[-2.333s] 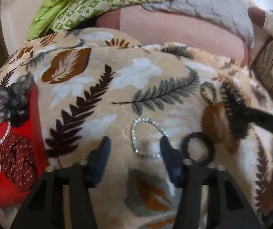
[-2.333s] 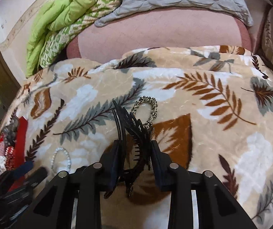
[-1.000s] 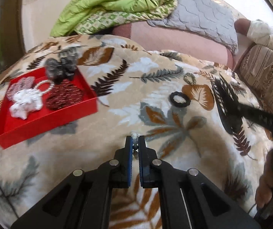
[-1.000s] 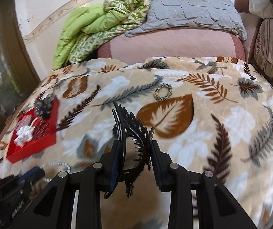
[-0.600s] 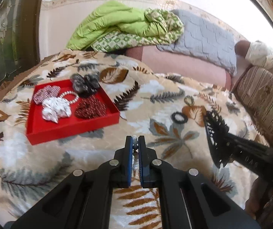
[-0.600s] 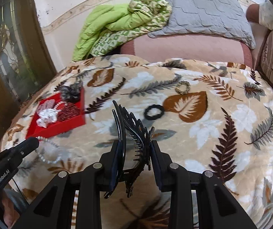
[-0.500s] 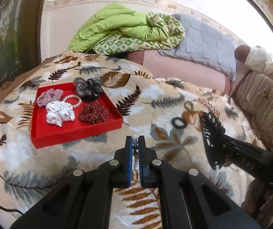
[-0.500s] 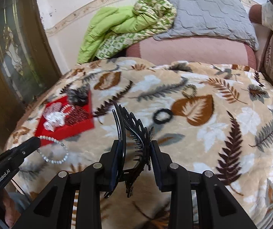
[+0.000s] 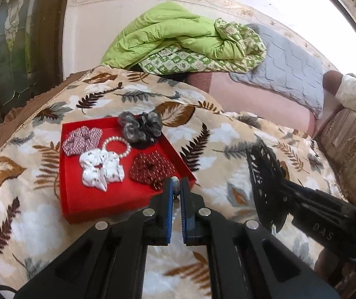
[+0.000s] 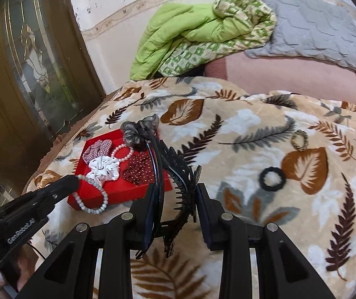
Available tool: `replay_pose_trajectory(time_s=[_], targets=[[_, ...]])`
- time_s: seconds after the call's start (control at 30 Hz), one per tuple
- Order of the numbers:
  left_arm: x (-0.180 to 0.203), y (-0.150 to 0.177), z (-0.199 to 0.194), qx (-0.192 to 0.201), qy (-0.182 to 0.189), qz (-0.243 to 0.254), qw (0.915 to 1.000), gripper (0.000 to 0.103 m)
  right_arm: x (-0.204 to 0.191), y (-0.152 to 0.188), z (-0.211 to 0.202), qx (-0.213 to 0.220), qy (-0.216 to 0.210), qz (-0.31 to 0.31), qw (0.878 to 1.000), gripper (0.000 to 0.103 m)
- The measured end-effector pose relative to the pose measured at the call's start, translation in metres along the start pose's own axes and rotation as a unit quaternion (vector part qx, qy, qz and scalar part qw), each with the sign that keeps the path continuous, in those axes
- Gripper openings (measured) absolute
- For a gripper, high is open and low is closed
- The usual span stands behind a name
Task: Organize jewelry
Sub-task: 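Carry the claw clip and bead bracelet over the red tray with both tools, then open both tools to release the claw clip and bead bracelet into the tray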
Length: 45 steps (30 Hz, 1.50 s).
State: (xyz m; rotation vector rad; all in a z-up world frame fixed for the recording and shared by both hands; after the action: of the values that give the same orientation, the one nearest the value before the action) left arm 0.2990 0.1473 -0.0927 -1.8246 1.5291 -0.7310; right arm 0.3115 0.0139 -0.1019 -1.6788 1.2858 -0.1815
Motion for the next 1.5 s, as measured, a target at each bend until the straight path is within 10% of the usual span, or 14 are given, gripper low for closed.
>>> replay_pose_trajectory(time_s=[0.93,1.5], targets=[[-0.102,-0.052,0.086,-0.023,-0.053,-0.047,0.9972,0.005,-0.027,-0.032,0.125,-0.04,-0.076,0.007,0.996,0.033],[-0.114,-0.002,0.06,-0.061,0.018,-0.086,0.9943,0.005,-0.049,-0.022,0.186,-0.065,-0.106,-0.002,0.992,0.033]])
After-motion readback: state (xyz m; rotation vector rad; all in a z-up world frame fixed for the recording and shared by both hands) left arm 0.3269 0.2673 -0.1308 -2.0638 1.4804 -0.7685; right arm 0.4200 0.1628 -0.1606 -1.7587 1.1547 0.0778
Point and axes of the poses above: each gripper's, at about its wrist camera, not at the fingertips, and z roughly the way its jaws point, x to its right, y to its underside, the point moved 8 cm from there along z, roughly the way its jaws point, and after that the axes turned 14 degrees about -y, right-handed, at the moved point
